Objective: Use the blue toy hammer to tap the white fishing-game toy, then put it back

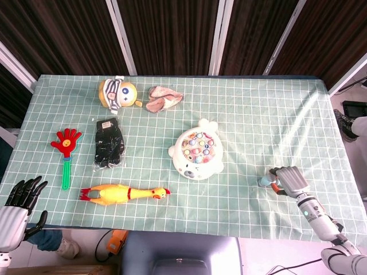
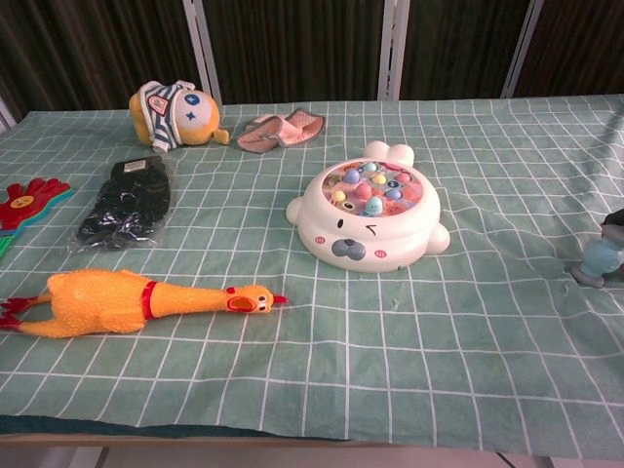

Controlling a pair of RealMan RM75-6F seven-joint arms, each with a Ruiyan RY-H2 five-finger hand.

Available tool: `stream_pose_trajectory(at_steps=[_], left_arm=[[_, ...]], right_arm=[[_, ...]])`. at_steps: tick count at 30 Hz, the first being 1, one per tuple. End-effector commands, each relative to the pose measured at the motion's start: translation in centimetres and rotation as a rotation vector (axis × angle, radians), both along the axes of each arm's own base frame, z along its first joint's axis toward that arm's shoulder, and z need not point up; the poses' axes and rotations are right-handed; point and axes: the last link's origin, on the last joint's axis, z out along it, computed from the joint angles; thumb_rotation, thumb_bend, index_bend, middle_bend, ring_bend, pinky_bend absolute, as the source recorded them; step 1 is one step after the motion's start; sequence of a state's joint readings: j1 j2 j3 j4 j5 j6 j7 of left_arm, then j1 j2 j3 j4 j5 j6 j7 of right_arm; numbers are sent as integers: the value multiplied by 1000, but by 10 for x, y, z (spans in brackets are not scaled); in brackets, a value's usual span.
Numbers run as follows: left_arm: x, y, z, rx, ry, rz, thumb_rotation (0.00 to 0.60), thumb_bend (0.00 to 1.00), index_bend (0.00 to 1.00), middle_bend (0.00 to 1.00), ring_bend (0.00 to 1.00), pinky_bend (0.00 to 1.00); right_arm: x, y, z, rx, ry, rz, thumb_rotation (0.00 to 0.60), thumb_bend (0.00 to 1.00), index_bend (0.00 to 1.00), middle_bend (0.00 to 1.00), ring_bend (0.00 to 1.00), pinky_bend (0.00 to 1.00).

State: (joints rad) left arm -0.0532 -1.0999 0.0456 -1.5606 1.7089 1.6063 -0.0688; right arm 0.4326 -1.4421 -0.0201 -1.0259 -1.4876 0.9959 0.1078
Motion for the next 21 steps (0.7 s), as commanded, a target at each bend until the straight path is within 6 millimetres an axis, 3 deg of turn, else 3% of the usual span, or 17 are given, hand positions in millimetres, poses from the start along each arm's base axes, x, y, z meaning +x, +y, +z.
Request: stream_pose_trajectory(at_steps=[1,12,21], left_arm=[[0,0,0,1,-1,-1,600,473,0,0,0,18],[0,0,1,0,-6,-5,600,472,0,0,0,17],[0,0,1,-4,-12,-4,600,472,0,0,0,17]], right_arm=[[4,-1,5,-9,-21,5,600,685,948,648,666,677],[38,-9,45,-64,-48,80,600,685,947,649,666,673],[91,-31,61,-79,-11,152,600,692,947,648,666,670]])
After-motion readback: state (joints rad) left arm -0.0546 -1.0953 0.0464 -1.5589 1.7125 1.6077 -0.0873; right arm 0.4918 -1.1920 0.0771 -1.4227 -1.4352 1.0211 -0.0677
